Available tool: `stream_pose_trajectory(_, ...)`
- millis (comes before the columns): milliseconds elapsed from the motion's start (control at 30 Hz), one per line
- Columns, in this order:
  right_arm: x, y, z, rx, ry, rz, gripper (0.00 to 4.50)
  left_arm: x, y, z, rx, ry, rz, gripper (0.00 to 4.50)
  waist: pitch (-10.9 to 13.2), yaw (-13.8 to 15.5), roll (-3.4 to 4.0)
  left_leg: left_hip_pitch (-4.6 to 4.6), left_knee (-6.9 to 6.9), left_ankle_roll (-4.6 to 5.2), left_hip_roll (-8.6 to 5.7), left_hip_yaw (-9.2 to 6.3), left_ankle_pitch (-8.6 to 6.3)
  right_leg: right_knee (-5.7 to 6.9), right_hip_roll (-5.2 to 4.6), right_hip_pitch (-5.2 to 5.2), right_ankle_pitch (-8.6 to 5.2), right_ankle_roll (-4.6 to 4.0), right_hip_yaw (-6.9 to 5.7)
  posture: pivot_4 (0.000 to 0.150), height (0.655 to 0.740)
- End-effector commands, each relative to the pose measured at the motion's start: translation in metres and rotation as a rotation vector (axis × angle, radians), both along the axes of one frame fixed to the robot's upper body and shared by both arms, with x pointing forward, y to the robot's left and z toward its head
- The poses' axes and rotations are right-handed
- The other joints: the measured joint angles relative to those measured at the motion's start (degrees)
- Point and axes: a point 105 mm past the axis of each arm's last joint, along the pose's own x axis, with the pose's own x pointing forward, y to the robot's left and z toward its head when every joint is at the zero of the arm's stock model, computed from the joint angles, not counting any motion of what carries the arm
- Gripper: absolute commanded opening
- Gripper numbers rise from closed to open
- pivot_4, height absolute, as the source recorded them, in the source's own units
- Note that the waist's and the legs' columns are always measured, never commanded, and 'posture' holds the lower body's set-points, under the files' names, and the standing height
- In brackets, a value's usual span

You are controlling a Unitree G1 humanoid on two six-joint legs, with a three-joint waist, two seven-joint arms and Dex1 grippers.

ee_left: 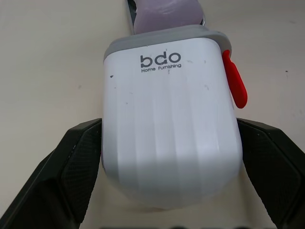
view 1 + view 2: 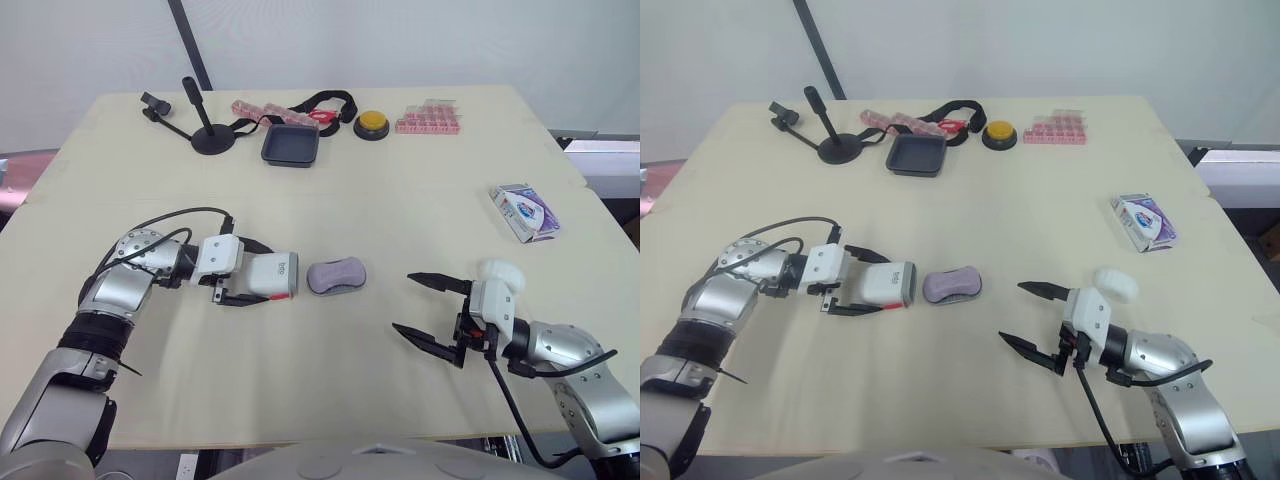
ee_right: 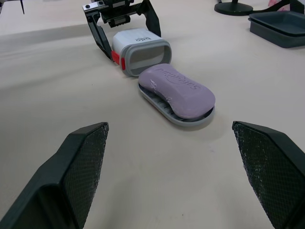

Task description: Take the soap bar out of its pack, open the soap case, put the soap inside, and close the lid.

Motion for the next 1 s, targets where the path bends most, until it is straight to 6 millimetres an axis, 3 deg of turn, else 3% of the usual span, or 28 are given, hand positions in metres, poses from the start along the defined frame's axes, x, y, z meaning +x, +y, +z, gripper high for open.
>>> stream_pose_trajectory(33, 0.001, 0.0, 0.01, 0.012, -0.029, 0.014, 4.45, 0.003, 0.001, 0.009, 0.001, -0.038, -0.013, 4.5, 0.0, 0.03, 0.0, 0.0, 0.0, 0.0, 0.0, 0.0, 0.0, 0.0, 0.0, 0.0, 0.0, 0.0, 0.0, 0.15, 0.74)
stream_pose_trajectory(800, -0.013, -0.004, -0.008, -0.005, 0.028, 0.0, 4.45, 0.004, -0.002, 0.006, 0.0, -0.056, -0.025, 4.5, 0.0, 0.11, 0.0, -0.09, 0.0, 0.0, -0.01, -0.14, 0.0, -0.05, -0.02, 0.0, 0.0, 0.0, -0.13, 0.15, 0.74)
stream_pose_trajectory(933, -0.012, -0.006, -0.008, -0.004, 0.028, -0.007, 4.5, 0.007, -0.003, 0.008, -0.011, -0.066, -0.02, 3.47, 0.0, 0.07, 0.0, -0.14, 0.0, 0.0, -0.02, -0.16, 0.0, -0.08, -0.03, 0.01, 0.0, 0.0, -0.15, 0.15, 0.74)
stream_pose_trajectory(1000, -0.012, -0.007, -0.008, -0.005, 0.029, -0.008, 4.5, 0.008, -0.003, 0.008, -0.01, -0.078, -0.016, 3.47, 0.0, 0.07, 0.0, -0.13, 0.0, 0.0, -0.02, -0.17, 0.0, -0.08, -0.03, 0.02, 0.0, 0.0, -0.16, 0.15, 0.74)
